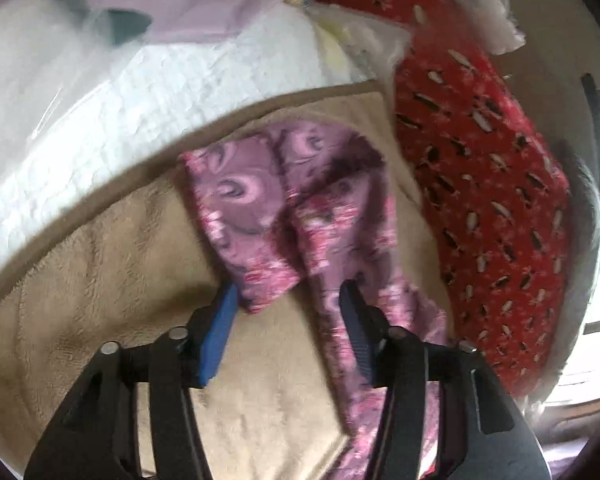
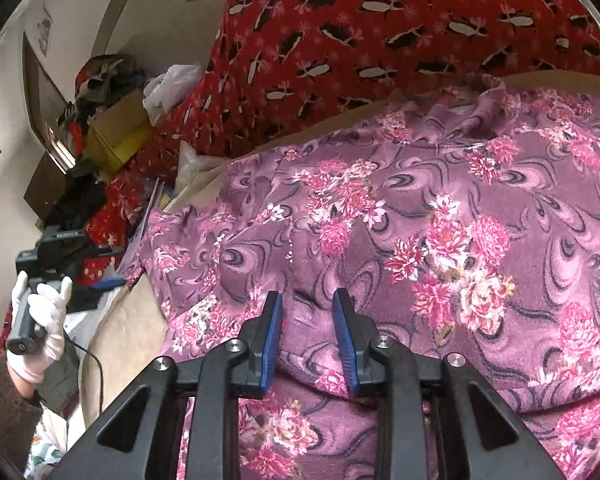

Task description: Fold small clothes

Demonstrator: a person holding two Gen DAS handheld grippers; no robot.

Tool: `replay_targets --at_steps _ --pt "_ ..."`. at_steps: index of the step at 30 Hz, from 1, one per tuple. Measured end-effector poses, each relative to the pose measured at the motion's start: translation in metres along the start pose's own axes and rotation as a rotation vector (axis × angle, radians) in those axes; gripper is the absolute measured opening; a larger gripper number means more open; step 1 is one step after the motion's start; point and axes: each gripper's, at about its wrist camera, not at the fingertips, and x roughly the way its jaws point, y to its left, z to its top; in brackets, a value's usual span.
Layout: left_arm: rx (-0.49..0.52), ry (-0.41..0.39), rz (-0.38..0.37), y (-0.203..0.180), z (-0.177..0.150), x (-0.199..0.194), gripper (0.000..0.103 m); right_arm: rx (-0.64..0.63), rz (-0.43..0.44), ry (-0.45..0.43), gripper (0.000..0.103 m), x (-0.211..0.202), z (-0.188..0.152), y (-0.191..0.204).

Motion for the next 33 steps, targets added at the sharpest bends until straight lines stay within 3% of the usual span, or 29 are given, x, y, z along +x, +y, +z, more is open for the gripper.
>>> replay_targets --at_steps 2,5,6,10,12,14,16,18,22,26,31,33 --pt "0.027 -0.015 0.076 0.004 -0.003 0.010 0.050 0.004 0.007 -0.001 0.028 0.005 0.000 0.002" --pt "0.101 -0.060 0.148 -0.002 -0.001 0.007 0.005 0.006 0.011 -0.002 0.028 0.004 0.000 0.001" --pt "0.118 -0.073 0.156 -0.003 0.000 0.003 0.005 0.006 0.011 -0.002 0.028 0.004 0.000 0.001" --pt "0.227 -0.247 0.202 -0.021 0.013 -0.040 0.004 0.006 0.011 -0.001 0.028 0.003 0.000 0.001" --pt "0.319 -0.386 0.311 -0.032 0.021 -0.063 0.004 0.006 0.011 -0.002 0.028 0.003 -0.001 0.001" --pt "0.370 -0.476 0.491 -0.033 0.032 -0.076 0.004 0.006 0.011 -0.002 0.028 0.003 0.000 0.001" --pt "0.322 -0.438 0.533 -0.017 0.045 -0.082 0.005 0.007 0.011 -0.001 0.028 0.003 0.000 0.001" --pt "0.222 -0.363 0.495 0.003 0.056 -0.085 0.005 0.006 0.011 -0.001 0.028 0.003 0.000 0.001" --pt "-0.020 -0.280 0.261 0.042 0.071 -0.091 0.009 0.007 0.011 -0.001 0.028 0.003 0.000 0.001" --pt "-0.149 -0.179 0.077 0.065 0.068 -0.076 0.043 0.009 0.013 -0.001 0.028 0.003 0.000 0.001" --pt "-0.220 -0.070 -0.005 0.076 0.051 -0.048 0.045 0.013 0.021 -0.003 0.028 0.002 -0.001 0.001" --pt "-0.216 -0.050 0.004 0.071 0.051 -0.034 0.045 0.016 0.025 -0.004 0.028 0.002 -0.001 0.000"
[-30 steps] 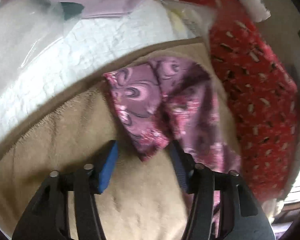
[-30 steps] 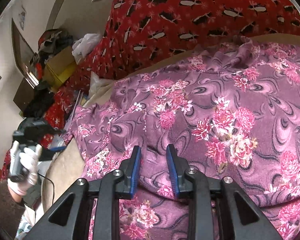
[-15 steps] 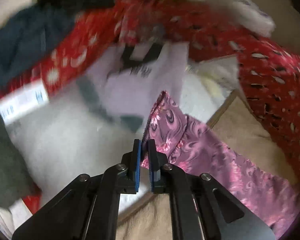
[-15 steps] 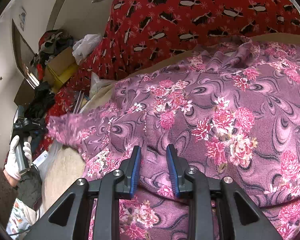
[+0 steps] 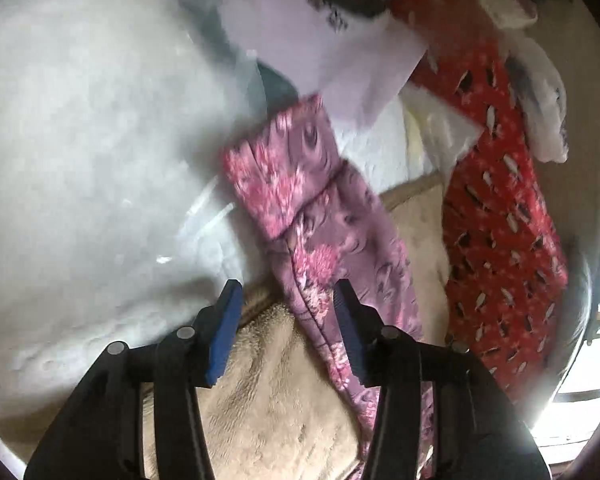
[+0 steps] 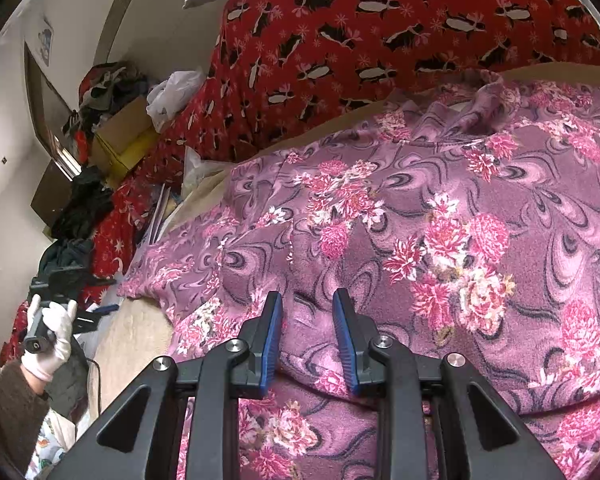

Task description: Fold small clothes

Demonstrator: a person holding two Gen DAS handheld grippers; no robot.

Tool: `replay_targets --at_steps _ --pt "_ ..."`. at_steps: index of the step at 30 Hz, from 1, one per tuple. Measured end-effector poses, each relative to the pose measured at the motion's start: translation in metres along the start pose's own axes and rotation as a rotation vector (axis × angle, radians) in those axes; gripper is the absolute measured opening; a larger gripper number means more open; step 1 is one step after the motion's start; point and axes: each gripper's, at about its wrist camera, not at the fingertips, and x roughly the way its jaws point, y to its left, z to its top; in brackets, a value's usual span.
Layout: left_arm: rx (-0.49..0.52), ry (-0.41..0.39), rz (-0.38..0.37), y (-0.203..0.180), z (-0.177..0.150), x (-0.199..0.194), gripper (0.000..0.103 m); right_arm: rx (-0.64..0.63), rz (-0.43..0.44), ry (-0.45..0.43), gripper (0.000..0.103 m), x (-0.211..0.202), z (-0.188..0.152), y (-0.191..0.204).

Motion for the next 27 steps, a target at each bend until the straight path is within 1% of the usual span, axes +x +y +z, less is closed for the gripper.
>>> replay_targets --at_steps 1,2,3,4,5,6,7,8,10,13,15,17,18,20,22,23,27 --pt "0.003 -0.006 0.013 -0.004 0.000 0.005 0.045 0.002 0.002 0.000 0.028 0.000 0.000 0.000" --pt "0.011 -0.028 0.032 -0.008 0.000 0.009 0.045 0.003 0.003 -0.001 0.028 0.000 0.000 0.000" --pt "0.012 -0.049 0.042 -0.011 0.000 0.011 0.040 0.003 0.005 -0.001 0.028 0.000 0.000 0.000" --pt "0.011 -0.066 0.039 -0.015 0.000 0.012 0.027 0.004 0.006 -0.002 0.028 0.000 0.000 -0.001" --pt "0.021 -0.057 0.033 -0.020 0.001 0.014 0.003 0.005 0.008 -0.002 0.028 0.000 0.000 -0.001" --pt "0.027 -0.054 0.032 -0.023 0.001 0.015 0.002 0.006 0.008 -0.002 0.028 0.000 0.000 -0.001" --pt "0.038 -0.074 0.037 -0.028 -0.002 0.011 0.002 0.007 0.010 -0.002 0.028 0.000 0.000 -0.001" --pt "0.075 -0.101 0.036 -0.038 -0.007 0.003 0.002 0.009 0.013 -0.002 0.028 0.000 0.000 -0.002" --pt "0.136 -0.126 0.031 -0.055 -0.016 -0.008 0.002 0.013 0.018 -0.004 0.028 0.000 0.000 -0.002" --pt "0.214 -0.123 0.011 -0.084 -0.035 -0.020 0.002 0.015 0.017 -0.001 0.028 0.001 0.000 -0.003" --pt "0.274 -0.114 -0.013 -0.109 -0.054 -0.028 0.002 0.014 0.003 0.014 0.028 0.002 0.001 -0.001" --pt "0.343 -0.105 -0.035 -0.136 -0.079 -0.035 0.002 0.014 -0.015 0.049 0.028 0.002 0.006 0.002" --pt "0.363 -0.102 -0.043 -0.143 -0.087 -0.038 0.002 0.010 -0.022 0.072 0.028 0.000 0.009 0.004" --pt "0.422 -0.086 -0.067 -0.167 -0.113 -0.041 0.002 0.004 -0.031 0.083 0.028 -0.009 0.014 0.004" --pt "0.468 -0.070 -0.081 -0.184 -0.136 -0.041 0.002 -0.016 -0.071 0.063 0.032 -0.025 0.017 -0.001" --pt "0.487 -0.058 -0.089 -0.193 -0.148 -0.040 0.002 -0.035 -0.107 0.055 0.035 -0.033 0.019 -0.004" --pt "0.548 -0.014 -0.115 -0.220 -0.191 -0.034 0.002 -0.127 -0.306 0.042 0.036 -0.065 0.023 -0.033"
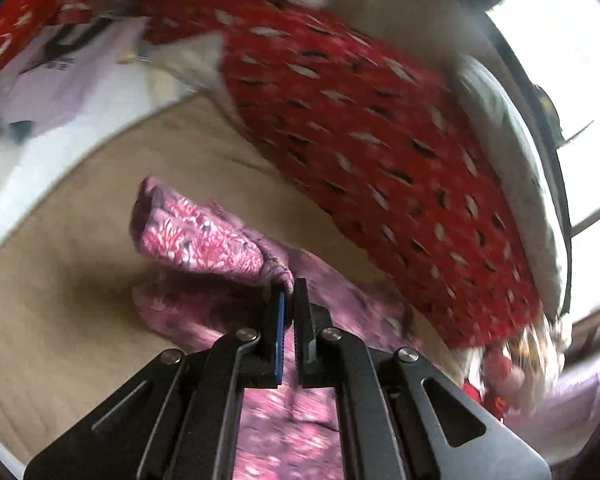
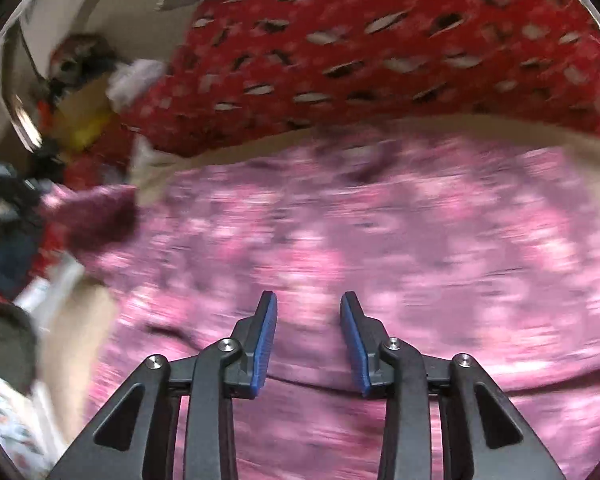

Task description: Fold small clothes

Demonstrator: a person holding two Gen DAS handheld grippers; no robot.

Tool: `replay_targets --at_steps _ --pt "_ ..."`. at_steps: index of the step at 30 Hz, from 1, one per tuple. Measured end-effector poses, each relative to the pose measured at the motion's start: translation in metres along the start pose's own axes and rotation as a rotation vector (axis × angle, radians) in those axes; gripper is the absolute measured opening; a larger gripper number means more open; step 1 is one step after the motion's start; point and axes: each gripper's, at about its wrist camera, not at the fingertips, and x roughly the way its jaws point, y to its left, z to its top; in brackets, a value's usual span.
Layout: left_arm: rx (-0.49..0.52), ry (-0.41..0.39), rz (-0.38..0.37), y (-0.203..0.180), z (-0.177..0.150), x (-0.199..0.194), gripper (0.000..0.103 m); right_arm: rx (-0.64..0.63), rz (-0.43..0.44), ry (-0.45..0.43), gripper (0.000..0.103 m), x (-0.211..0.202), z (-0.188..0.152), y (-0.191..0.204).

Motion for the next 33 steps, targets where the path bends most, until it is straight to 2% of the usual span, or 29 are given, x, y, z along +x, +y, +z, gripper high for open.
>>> replay_targets --at_steps 4,6,7,11,13,18,20,23,26,29,31,33 --pt "0.020 0.051 -0.039 -0.037 -0.024 0.019 0.002 -0.002 -0.111 0.005 0.038 -0.007 -0.012 -0.042" --pt "0.018 0.093 -0.055 -0.054 -0.039 0.033 0.002 0.022 -0.082 -0.003 0.038 -0.008 -0.023 -0.060" --pt "0.016 0.109 -0.062 -0.058 -0.046 0.038 0.002 0.030 -0.052 -0.038 0.038 -0.011 -0.028 -0.065" --pt "0.007 0.177 -0.099 -0.079 -0.083 0.068 0.002 0.014 -0.045 -0.063 0.044 -0.008 -0.033 -0.064" --pt "0.009 0.199 -0.086 -0.081 -0.099 0.084 0.002 0.003 -0.039 -0.067 0.046 -0.008 -0.033 -0.062" --pt "-0.058 0.344 0.017 -0.049 -0.139 0.140 0.003 0.026 -0.005 -0.074 0.047 -0.010 -0.034 -0.068" --pt "-0.087 0.329 -0.033 -0.039 -0.142 0.135 0.004 0.031 0.002 -0.074 0.047 -0.010 -0.035 -0.069" --pt "-0.097 0.338 -0.129 -0.031 -0.141 0.104 0.007 0.034 0.003 -0.065 0.047 -0.009 -0.033 -0.069" --pt "-0.080 0.260 -0.155 -0.014 -0.136 0.069 0.010 -0.010 -0.049 -0.028 0.049 -0.010 -0.023 -0.054" --pt "-0.158 0.176 -0.105 0.019 -0.124 0.054 0.012 -0.105 0.038 -0.036 0.049 -0.012 -0.009 -0.018" --pt "-0.231 0.195 -0.098 0.039 -0.122 0.059 0.012 -0.201 0.098 -0.026 0.049 -0.008 0.000 0.018" --pt "-0.320 0.230 -0.137 0.059 -0.123 0.066 0.012 -0.290 0.150 -0.013 0.049 -0.002 0.005 0.051"
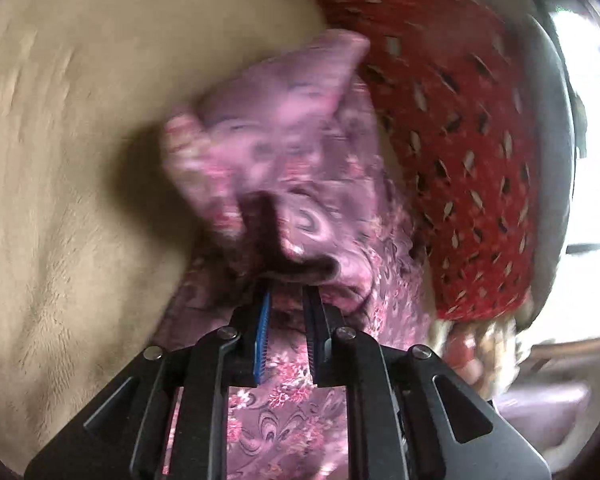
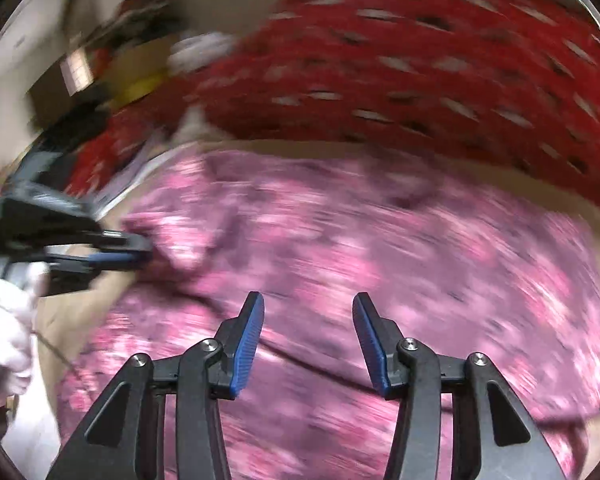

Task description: Fold small clothes

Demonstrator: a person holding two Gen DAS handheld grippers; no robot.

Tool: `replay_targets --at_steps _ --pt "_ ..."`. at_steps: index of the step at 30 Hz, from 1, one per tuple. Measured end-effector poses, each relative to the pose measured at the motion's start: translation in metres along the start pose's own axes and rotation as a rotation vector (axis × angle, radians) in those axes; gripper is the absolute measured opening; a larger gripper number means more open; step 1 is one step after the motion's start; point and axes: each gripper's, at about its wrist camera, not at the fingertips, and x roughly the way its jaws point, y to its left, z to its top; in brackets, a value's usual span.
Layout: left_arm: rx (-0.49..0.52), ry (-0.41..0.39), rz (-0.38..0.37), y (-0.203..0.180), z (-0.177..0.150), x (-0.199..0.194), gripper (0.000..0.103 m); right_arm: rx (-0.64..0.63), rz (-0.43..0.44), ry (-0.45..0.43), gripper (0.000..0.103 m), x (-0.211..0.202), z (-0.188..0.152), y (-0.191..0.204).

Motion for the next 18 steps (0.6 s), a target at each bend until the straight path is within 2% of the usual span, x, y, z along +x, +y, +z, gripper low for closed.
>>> replay_targets --at_steps 3,6,10,11,12,13,16,17,18 --pt "-0.045 0.008 -0.049 0.014 0.004 -0.004 0.012 -0.127 0.051 0.014 0.048 0.014 0.013 0.040" --pt "-0.042 0.014 -0.065 0.016 0.007 -0.006 0.012 -0.239 0.040 0.042 0.048 0.033 0.018 0.067" --pt "-0.038 0.028 -0.077 0.021 0.007 -0.006 0.012 -0.382 -0.032 0.048 0.045 0.057 0.023 0.097" --pt "-0.040 0.029 -0.085 0.022 0.007 -0.008 0.012 -0.407 -0.047 0.048 0.040 0.061 0.022 0.101" --pt "-0.039 0.029 -0.089 0.024 0.007 -0.011 0.012 -0.418 -0.041 0.051 0.017 0.064 0.025 0.102" --pt "-0.033 0.028 -0.088 0.025 0.005 -0.013 0.012 -0.403 -0.024 0.056 0.012 0.064 0.025 0.099" --pt "0.017 0.023 -0.062 0.012 -0.001 -0.007 0.012 -0.237 0.049 0.021 0.012 0.050 0.031 0.072" --pt "0.029 0.025 -0.056 0.009 -0.002 -0.006 0.018 -0.175 0.068 0.008 0.012 0.044 0.031 0.061" --pt "0.038 0.026 -0.050 0.005 -0.005 -0.004 0.029 -0.089 0.093 -0.008 0.012 0.035 0.031 0.044"
